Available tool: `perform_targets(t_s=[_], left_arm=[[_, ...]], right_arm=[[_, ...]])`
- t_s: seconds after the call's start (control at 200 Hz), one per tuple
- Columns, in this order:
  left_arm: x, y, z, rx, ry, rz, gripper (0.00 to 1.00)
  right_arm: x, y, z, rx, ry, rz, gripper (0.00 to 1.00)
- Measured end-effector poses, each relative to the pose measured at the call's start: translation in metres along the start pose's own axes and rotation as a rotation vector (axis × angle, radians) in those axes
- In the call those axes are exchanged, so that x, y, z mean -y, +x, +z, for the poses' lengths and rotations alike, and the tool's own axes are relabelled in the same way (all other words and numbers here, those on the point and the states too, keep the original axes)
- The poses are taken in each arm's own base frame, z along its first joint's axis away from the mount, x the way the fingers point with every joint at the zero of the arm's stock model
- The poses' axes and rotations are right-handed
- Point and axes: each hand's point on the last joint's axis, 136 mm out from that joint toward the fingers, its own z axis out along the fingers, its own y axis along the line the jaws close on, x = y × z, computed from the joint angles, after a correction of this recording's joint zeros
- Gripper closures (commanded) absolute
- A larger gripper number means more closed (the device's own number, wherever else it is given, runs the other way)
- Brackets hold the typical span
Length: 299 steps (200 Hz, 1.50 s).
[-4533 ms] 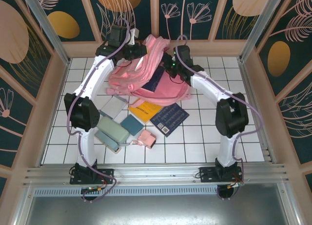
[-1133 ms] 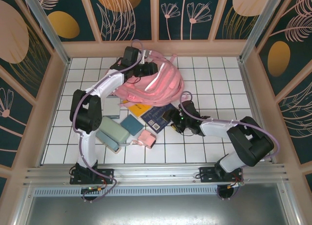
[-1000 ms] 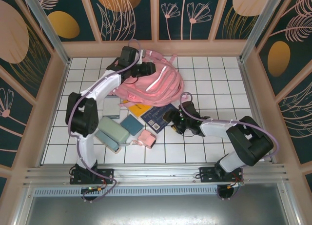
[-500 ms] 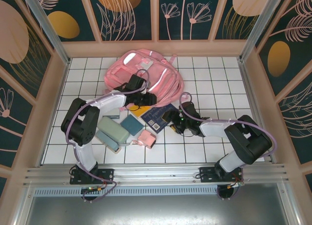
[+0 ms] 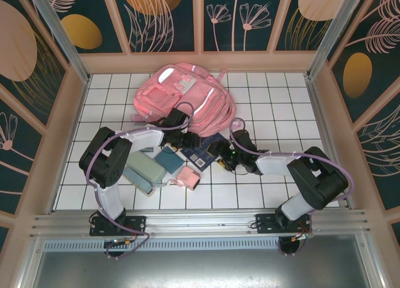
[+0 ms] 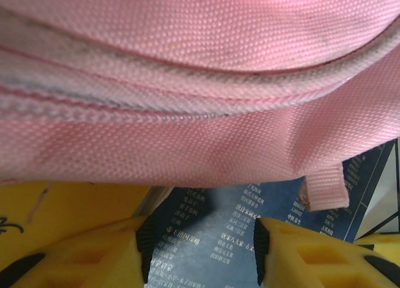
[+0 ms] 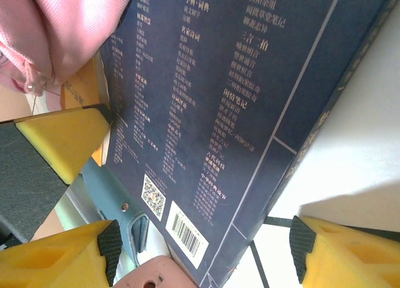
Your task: Pack the student bag
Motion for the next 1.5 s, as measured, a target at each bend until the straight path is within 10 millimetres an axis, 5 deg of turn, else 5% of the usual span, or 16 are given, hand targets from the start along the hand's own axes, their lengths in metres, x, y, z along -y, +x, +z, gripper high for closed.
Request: perform_targets(t_s=[0.556,0.926,1.126,1.336,1.496], left_arm=[[-0.004,0.0,0.002,0.024,-0.046,0.039,0.5],[0.007,-0.009,0.01,0.121,0.125,-0.061,0.58],[0.024,-0.001,0.008,0.082,0.191,-0.062,0.5],[0.013,0.011,-0.015,0.017,0.078,-0.08,0.48],[0.006,-0.016,-0.057,0.109,0.037,-0.08,0.48]], right_arm=[[-0.013,-0.005,0.014,-0.045,-0.064,0.027,0.23],[-0.03,-0.017,0.019,-0.026,-0.2,0.135,0.27],[-0.037,-0.021,0.02,0.006,-0.257,0.129,0.29],[-0.042,-0.019,0.026,0.009,-0.286,0.109,0.31],[-0.043,-0.019,0.027,0.012,-0.295,0.104,0.31]])
